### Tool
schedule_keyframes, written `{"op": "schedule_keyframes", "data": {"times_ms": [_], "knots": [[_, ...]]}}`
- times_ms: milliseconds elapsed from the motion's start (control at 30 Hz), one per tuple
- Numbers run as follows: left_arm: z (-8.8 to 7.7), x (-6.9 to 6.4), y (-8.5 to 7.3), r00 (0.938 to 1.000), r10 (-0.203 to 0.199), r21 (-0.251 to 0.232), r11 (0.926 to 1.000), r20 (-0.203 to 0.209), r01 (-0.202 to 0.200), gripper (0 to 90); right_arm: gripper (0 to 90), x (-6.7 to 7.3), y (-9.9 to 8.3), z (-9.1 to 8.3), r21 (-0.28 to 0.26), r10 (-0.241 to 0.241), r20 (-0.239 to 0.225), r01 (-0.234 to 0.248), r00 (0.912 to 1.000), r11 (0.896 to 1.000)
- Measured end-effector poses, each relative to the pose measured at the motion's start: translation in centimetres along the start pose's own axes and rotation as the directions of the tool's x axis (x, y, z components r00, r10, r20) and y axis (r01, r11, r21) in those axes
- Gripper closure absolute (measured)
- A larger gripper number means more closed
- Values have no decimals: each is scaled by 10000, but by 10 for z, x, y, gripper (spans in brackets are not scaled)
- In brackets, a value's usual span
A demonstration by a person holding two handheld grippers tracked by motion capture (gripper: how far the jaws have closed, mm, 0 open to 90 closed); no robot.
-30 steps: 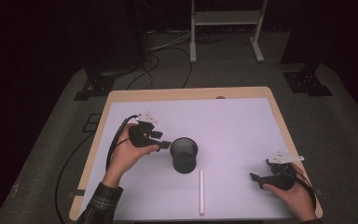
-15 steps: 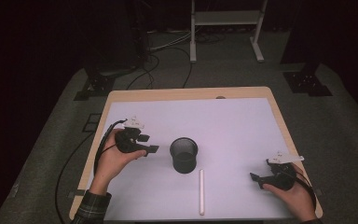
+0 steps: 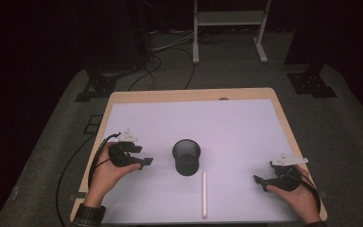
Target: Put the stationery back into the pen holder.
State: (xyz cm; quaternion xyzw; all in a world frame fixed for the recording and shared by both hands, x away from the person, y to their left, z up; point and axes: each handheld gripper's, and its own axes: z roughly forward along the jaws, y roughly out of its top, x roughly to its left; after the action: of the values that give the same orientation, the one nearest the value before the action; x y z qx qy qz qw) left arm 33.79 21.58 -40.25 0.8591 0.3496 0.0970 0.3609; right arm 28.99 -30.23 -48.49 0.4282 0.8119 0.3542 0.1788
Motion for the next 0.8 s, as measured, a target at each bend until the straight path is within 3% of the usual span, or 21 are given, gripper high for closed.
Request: {"op": "schedule_keyframes", "data": {"times_ms": [500,633,800], "knots": [[10,-1,-40,9990,35,251,9997,-439,-24,165,90,0,0,0,24,-10,-31,10,10000,10000],[12,-1,-47,9985,50,280,9996,-546,-34,94,89,-1,0,0,5,18,-56,-18,10000,10000],[15,0,-62,9957,-36,291,9996,-921,63,93,88,0,0,0,16,-33,-16,33,10000,10000]]}}
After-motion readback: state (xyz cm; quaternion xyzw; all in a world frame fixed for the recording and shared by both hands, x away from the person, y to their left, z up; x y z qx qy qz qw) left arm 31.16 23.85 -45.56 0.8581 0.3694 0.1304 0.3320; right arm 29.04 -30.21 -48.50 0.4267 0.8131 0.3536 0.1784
